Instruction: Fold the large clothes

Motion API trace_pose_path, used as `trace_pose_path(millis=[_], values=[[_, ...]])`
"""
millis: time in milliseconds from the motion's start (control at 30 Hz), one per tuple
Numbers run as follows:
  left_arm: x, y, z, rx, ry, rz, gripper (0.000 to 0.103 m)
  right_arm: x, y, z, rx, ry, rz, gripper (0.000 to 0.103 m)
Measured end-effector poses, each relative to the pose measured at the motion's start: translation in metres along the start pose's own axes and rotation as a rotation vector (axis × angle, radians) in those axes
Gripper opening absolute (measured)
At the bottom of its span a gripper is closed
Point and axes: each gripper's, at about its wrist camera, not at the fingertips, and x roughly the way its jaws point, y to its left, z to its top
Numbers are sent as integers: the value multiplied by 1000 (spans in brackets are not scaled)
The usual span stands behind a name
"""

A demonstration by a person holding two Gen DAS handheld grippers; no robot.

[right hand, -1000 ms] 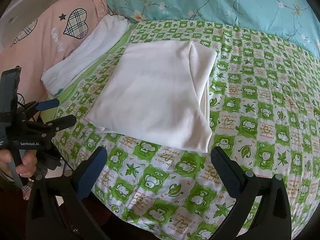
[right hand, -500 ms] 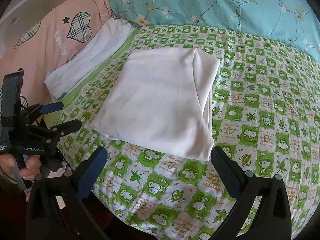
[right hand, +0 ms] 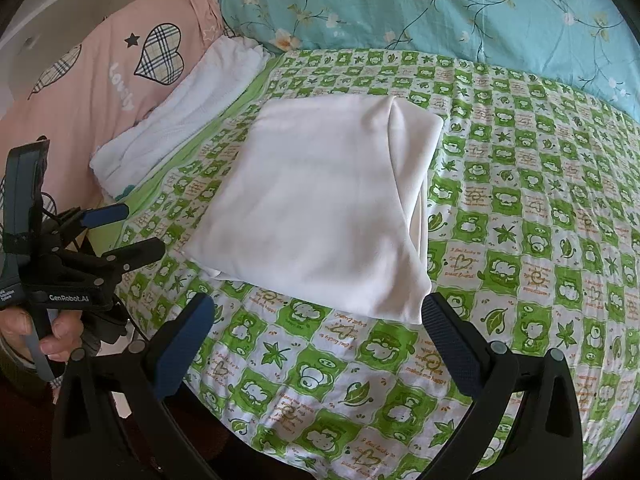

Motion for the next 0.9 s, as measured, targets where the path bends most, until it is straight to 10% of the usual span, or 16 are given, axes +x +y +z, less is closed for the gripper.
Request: trace_pose_path(millis=[900], values=[[-3, -3, 1, 3, -10, -11, 102, 0, 0, 0, -5, 0, 8, 103]])
